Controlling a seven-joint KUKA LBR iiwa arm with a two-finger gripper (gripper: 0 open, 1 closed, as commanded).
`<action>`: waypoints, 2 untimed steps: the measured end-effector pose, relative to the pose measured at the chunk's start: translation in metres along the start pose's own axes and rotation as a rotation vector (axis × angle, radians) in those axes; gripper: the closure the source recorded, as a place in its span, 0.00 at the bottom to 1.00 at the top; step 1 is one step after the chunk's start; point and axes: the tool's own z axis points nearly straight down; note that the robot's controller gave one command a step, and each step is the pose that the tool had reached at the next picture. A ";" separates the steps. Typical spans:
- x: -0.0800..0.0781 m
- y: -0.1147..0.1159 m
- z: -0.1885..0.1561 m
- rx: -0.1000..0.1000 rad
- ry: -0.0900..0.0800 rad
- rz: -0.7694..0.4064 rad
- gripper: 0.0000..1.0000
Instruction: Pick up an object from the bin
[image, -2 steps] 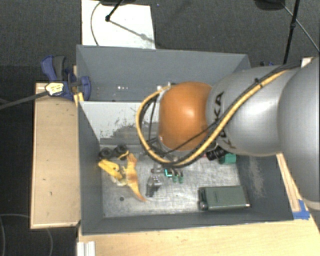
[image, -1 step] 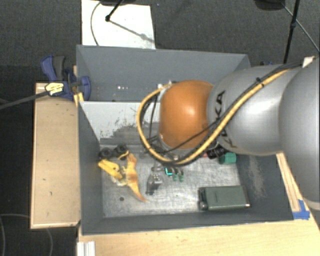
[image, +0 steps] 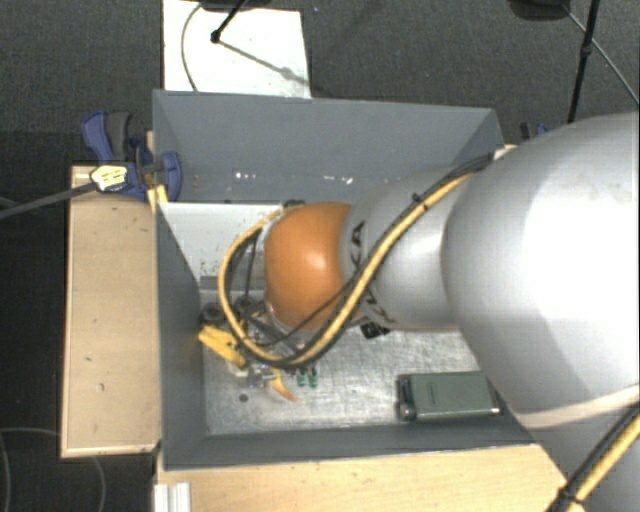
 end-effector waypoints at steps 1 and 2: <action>0.000 0.000 0.000 0.000 0.000 0.003 1.00; -0.001 0.002 -0.032 0.005 0.010 0.009 1.00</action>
Offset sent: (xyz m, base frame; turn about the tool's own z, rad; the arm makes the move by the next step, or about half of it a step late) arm 0.0030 0.0058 0.0565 0.0238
